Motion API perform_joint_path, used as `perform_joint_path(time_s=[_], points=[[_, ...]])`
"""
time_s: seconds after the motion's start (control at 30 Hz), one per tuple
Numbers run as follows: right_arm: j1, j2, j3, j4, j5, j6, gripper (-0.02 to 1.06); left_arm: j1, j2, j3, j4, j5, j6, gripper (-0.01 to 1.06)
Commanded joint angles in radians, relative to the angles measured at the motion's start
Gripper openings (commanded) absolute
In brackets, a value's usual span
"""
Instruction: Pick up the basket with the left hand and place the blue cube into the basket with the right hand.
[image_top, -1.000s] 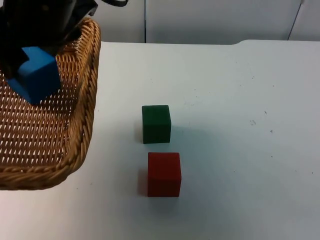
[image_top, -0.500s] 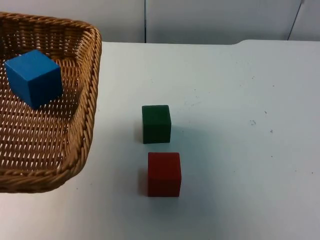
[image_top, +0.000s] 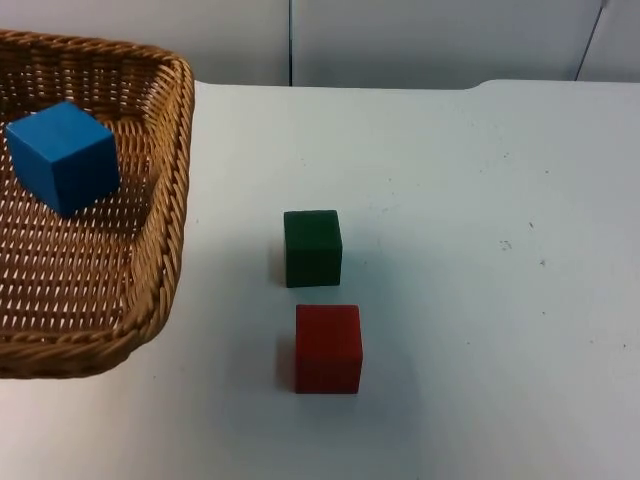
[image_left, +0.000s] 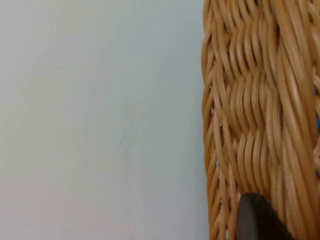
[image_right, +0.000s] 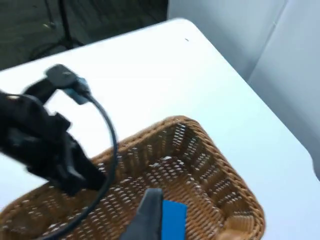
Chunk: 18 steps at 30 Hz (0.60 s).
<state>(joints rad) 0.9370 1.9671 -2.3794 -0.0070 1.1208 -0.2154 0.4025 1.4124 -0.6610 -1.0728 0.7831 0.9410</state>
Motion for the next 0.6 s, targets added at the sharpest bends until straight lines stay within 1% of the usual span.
perform_joint_path(time_s=[0.0, 0.07, 0.17, 0.23, 0.3, 0.37, 0.4, 0.43, 0.47, 0.5, 0.53, 0.57], points=[[0.003, -0.045, -0.007, 0.066, 0.021, -0.055, 0.87, 0.002, -0.004, -0.036, -0.039, 0.02, 0.001, 0.0], [0.003, -0.055, -0.007, 0.06, 0.028, -0.055, 0.87, 0.002, -0.004, -0.038, -0.039, 0.023, 0.001, 0.0], [0.003, -0.07, -0.007, 0.039, 0.073, -0.069, 0.87, 0.002, 0.015, -0.039, -0.037, 0.016, 0.001, 0.0], [0.003, -0.075, -0.007, 0.034, 0.083, -0.069, 0.86, 0.002, 0.026, -0.039, -0.037, 0.016, 0.001, 0.0], [0.003, -0.083, 0.026, 0.038, 0.055, -0.073, 0.86, 0.002, 0.051, -0.039, -0.039, 0.018, 0.001, 0.0], [0.003, -0.105, 0.125, 0.038, -0.051, -0.075, 0.86, 0.002, 0.074, -0.039, -0.044, 0.016, 0.007, 0.0], [0.003, -0.105, 0.125, 0.038, -0.051, -0.075, 0.86, 0.002, 0.074, -0.039, -0.044, 0.016, 0.007, 0.0], [0.003, -0.122, 0.222, 0.038, -0.174, -0.073, 0.86, 0.002, 0.081, -0.039, -0.051, 0.016, 0.023, 0.0], [0.003, -0.131, 0.259, 0.038, -0.209, -0.073, 0.86, 0.002, 0.086, -0.04, -0.066, 0.016, 0.046, 0.0], [0.003, -0.153, 0.377, 0.051, -0.288, -0.078, 0.86, 0.002, 0.09, -0.041, -0.075, 0.016, 0.058, 0.0], [0.003, -0.172, 0.459, 0.083, -0.34, -0.091, 0.86, 0.002, 0.09, -0.045, -0.079, 0.016, 0.069, 0.0], [0.003, -0.172, 0.459, 0.083, -0.34, -0.091, 0.86, 0.002, 0.09, -0.045, -0.079, 0.016, 0.069, 0.0]])
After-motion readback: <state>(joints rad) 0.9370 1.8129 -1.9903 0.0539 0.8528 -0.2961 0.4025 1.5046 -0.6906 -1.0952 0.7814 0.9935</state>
